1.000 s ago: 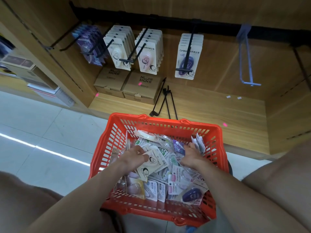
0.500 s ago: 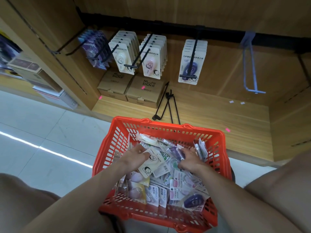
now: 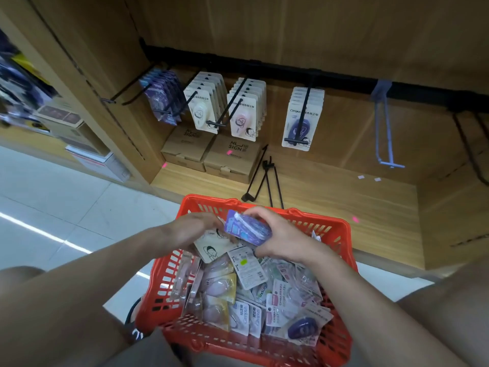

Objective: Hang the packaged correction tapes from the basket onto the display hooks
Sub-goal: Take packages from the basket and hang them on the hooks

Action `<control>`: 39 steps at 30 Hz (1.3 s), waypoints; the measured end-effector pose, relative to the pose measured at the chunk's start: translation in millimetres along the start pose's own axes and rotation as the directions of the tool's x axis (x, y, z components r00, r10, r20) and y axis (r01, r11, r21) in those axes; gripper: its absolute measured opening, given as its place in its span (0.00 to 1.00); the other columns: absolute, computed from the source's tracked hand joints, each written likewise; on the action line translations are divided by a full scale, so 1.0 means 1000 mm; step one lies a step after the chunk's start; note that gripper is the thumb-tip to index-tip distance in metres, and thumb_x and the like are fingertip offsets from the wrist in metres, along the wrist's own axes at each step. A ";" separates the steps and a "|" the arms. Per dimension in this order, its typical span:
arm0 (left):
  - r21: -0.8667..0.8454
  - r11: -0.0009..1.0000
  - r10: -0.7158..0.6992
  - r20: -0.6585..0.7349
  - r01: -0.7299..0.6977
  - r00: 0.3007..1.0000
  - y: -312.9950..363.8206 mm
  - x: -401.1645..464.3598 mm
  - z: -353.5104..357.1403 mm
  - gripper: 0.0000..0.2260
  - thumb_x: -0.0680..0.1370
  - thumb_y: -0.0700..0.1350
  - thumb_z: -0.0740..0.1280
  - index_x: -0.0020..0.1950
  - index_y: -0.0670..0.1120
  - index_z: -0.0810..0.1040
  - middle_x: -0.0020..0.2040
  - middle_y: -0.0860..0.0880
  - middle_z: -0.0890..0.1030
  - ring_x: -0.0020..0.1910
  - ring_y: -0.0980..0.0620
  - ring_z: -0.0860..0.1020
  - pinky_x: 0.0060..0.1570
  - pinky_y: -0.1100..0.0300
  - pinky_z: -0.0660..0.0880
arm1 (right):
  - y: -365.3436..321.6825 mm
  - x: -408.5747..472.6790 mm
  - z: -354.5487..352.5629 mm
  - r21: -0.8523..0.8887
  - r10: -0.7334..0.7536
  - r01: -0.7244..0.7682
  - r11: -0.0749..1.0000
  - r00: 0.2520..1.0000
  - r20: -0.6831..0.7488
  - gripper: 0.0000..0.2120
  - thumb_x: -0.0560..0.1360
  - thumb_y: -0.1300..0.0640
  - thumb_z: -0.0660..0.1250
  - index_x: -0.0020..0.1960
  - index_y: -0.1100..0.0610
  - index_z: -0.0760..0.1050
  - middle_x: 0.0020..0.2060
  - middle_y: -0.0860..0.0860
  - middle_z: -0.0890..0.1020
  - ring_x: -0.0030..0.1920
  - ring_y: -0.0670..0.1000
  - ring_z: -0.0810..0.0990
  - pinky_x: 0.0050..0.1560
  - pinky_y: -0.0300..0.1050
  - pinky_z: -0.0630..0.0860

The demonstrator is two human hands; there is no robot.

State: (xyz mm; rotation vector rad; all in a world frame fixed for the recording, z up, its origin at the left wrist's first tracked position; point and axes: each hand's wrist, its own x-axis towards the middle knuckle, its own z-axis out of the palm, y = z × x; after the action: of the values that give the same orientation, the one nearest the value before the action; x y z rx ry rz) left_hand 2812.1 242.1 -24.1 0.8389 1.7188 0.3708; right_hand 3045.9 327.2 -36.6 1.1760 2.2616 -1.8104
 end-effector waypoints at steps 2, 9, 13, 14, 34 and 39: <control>-0.075 0.997 0.009 0.054 -0.005 0.999 0.005 -0.005 -0.010 0.18 0.81 0.65 0.59 0.53 0.58 0.85 0.52 0.46 0.88 0.48 0.47 0.87 0.52 0.45 0.84 | -0.017 0.001 0.003 -0.212 -0.104 0.096 0.972 0.994 -0.022 0.40 0.68 0.67 0.76 0.71 0.36 0.68 0.62 0.41 0.71 0.63 0.47 0.71 0.58 0.45 0.75; -0.191 0.950 0.263 0.067 -0.246 0.963 0.015 -0.024 -0.019 0.17 0.75 0.64 0.74 0.54 0.54 0.84 0.53 0.46 0.87 0.51 0.47 0.86 0.48 0.57 0.82 | -0.038 0.006 0.012 -0.428 -0.325 0.252 0.868 0.940 -0.107 0.43 0.72 0.65 0.73 0.79 0.36 0.62 0.70 0.39 0.68 0.72 0.46 0.62 0.74 0.54 0.64; -0.215 0.946 0.248 -0.007 -0.244 0.969 0.021 -0.036 -0.034 0.18 0.75 0.65 0.73 0.55 0.52 0.79 0.52 0.46 0.87 0.50 0.43 0.88 0.42 0.57 0.83 | -0.042 0.010 0.011 0.006 -0.030 0.035 0.999 0.917 -0.399 0.48 0.69 0.64 0.78 0.82 0.46 0.57 0.68 0.47 0.68 0.68 0.47 0.68 0.65 0.46 0.71; -0.220 0.942 0.251 -0.046 -0.255 0.967 0.022 -0.038 -0.037 0.19 0.75 0.64 0.72 0.55 0.52 0.78 0.51 0.46 0.88 0.49 0.42 0.88 0.42 0.57 0.83 | -0.044 0.010 0.010 0.215 0.115 -0.027 0.976 0.907 -0.406 0.46 0.69 0.65 0.78 0.80 0.48 0.60 0.66 0.49 0.72 0.65 0.48 0.73 0.60 0.45 0.75; -0.049 0.958 0.195 -0.611 -0.283 0.767 -0.002 -0.040 -0.146 0.03 0.82 0.47 0.69 0.50 0.52 0.82 0.52 0.49 0.82 0.38 0.56 0.80 0.29 0.68 0.76 | -0.142 0.100 0.039 0.677 0.057 0.192 0.710 0.943 -0.326 0.12 0.75 0.73 0.70 0.55 0.61 0.77 0.50 0.60 0.87 0.44 0.52 0.87 0.46 0.47 0.82; 0.226 0.972 0.214 -0.729 -0.067 0.650 -0.015 -0.047 -0.185 0.03 0.83 0.49 0.66 0.50 0.53 0.79 0.36 0.52 0.78 0.32 0.49 0.83 0.30 0.60 0.75 | -0.186 0.155 0.059 0.493 -0.054 0.238 0.837 0.932 -0.359 0.11 0.75 0.70 0.72 0.50 0.57 0.76 0.46 0.54 0.87 0.41 0.49 0.85 0.42 0.42 0.79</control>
State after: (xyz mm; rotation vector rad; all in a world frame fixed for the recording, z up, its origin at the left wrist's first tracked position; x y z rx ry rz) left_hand 2639.8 230.1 58.9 1.0390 2.5000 0.7608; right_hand 2806.3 351.9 29.8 1.5151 2.1068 -2.5988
